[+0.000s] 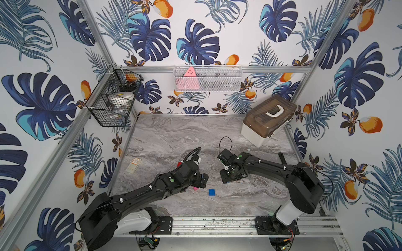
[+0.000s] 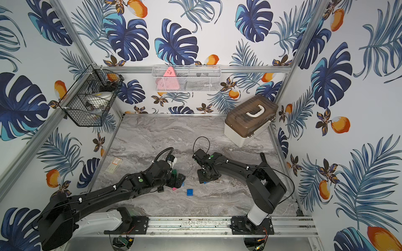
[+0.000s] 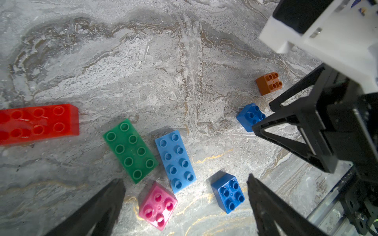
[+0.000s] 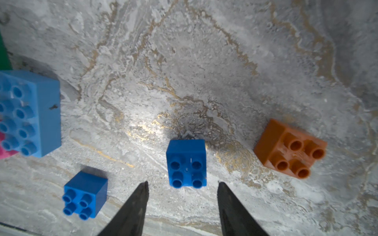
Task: Assemble a spoon with lego
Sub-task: Pick up the lego brick from the center of the board.
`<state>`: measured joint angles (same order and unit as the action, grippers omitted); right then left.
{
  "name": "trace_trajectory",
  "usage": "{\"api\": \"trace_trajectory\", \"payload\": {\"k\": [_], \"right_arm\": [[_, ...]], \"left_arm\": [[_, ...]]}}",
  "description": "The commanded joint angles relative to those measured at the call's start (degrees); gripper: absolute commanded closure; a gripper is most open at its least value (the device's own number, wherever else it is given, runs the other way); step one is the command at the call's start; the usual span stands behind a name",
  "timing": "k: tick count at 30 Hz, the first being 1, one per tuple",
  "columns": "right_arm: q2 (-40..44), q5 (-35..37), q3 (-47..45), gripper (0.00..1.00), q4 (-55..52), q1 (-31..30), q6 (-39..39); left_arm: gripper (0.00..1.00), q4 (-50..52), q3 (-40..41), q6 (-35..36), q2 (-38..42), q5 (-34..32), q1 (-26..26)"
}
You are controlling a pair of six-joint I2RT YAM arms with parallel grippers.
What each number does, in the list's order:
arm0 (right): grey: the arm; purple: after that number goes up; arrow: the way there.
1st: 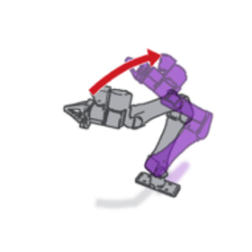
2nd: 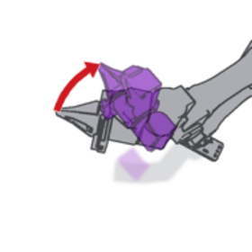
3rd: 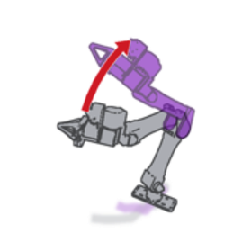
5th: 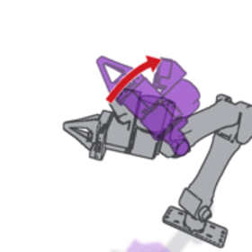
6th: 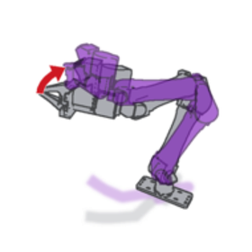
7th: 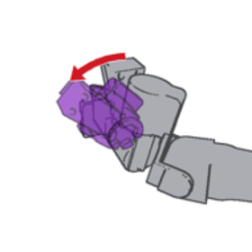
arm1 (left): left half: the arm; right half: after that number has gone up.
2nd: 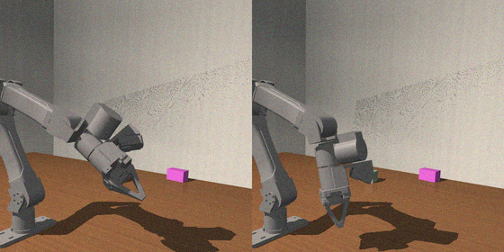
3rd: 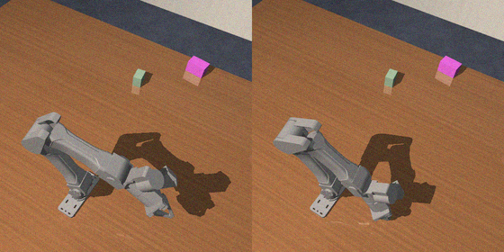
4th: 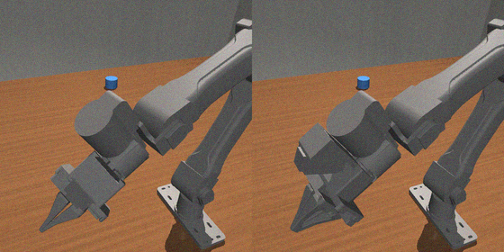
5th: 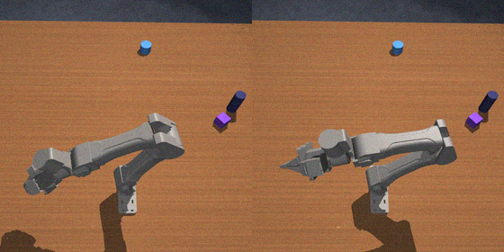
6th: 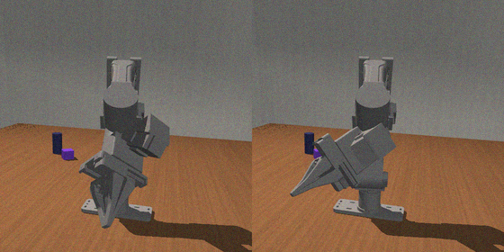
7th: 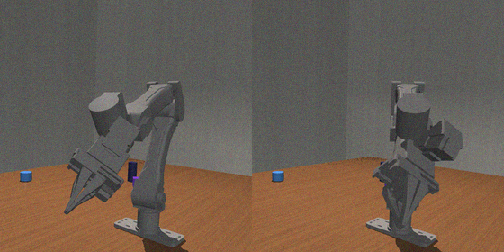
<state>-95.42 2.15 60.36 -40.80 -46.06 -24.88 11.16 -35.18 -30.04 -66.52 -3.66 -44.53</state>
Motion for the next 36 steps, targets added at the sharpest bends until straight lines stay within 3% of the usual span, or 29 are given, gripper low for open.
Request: {"api": "trace_trajectory", "payload": {"k": [1, 10, 24, 36], "right_arm": [[-0.93, 1.76, 0.33, 0.43, 0.53, -0.23, -1.13], [-3.6, 2.85, 0.02, 0.47, 1.41, -0.51, -0.74], [-4.45, 3.34, 0.34, 0.71, 1.27, -0.52, -1.04], [-3.18, 3.84, 0.89, 0.73, 0.28, -0.52, -1.9]], "left_arm": [[0.01, 0.4, 0.11, -0.72, -0.03, -0.23, -0.02], [0.01, 0.09, 0.22, -0.85, -0.81, 0.06, 0.03], [0.01, -0.28, 0.86, -0.87, -0.39, -0.03, -0.02], [0.01, -0.69, 1.01, -0.81, -0.32, 0.41, 0.01]]}}
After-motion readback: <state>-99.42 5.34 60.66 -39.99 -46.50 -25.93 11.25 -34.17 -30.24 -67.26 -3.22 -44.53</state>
